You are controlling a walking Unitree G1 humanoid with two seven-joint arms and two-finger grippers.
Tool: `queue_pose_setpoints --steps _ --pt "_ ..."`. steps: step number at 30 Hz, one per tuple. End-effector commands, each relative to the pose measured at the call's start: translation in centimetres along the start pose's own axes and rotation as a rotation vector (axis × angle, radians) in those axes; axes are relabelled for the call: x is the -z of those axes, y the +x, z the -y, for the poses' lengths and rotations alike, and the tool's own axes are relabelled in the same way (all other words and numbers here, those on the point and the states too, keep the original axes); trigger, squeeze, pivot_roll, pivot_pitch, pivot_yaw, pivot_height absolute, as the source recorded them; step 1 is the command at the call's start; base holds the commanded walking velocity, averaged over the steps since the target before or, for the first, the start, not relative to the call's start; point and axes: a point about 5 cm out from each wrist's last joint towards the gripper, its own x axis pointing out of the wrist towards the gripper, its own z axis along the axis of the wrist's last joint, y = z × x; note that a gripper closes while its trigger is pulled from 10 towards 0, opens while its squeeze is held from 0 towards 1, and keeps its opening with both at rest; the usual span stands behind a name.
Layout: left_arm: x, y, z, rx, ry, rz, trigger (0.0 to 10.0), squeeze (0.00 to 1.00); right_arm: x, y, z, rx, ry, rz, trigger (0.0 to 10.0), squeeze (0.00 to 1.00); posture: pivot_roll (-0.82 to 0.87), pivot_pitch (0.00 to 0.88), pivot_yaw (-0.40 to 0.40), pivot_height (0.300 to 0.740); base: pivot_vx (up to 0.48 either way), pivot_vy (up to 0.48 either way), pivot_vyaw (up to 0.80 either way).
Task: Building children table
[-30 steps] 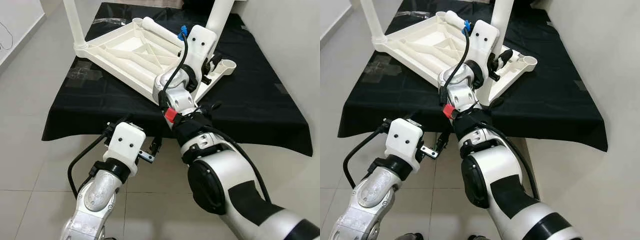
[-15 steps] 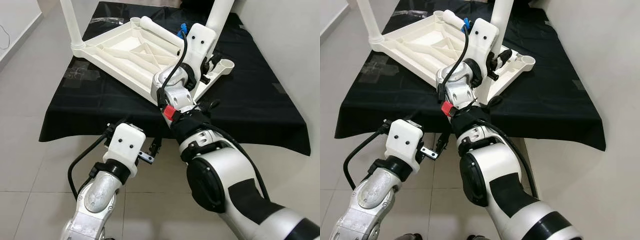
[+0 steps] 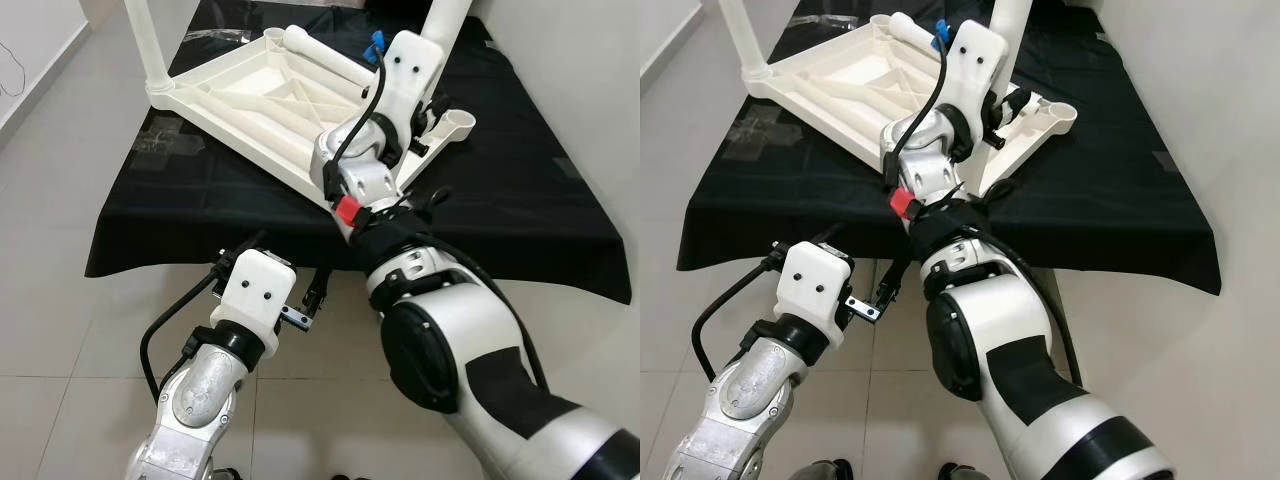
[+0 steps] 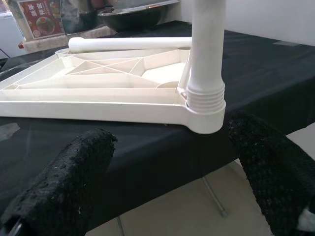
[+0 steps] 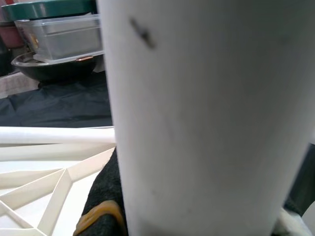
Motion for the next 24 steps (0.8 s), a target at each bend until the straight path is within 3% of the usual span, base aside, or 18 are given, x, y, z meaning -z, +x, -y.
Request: queue_pose_setpoints --steps 1,5,19,24 --pt "0.3 0.0 0.3 0.01 -0.003 -0.011 10.0 0.0 -0.2 0.8 0.5 0.036 0.01 -0.012 10.0 0.0 0.12 0.201 -0.092 0.74 0.0 0.0 0.0" --pt "0.4 -0.1 0.4 0.009 -0.004 -0.013 10.0 0.0 -1.9 1.0 0.3 0.028 0.057 0.025 10.0 0.0 0.12 0.205 -0.094 0.74 0.0 0.0 0.0" --pt "0.4 -0.1 0.4 0.01 -0.007 -0.016 10.0 0.0 -2.7 1.2 0.0 -0.019 0.083 0.048 10.0 0.0 0.12 0.213 -0.093 0.74 0.0 0.0 0.0" --pt "0.5 -0.1 0.5 0.011 -0.011 -0.017 10.0 0.0 -5.4 1.3 -0.3 -0.039 0.147 0.104 10.0 0.0 0.11 0.213 -0.093 0.74 0.0 0.0 0.0"
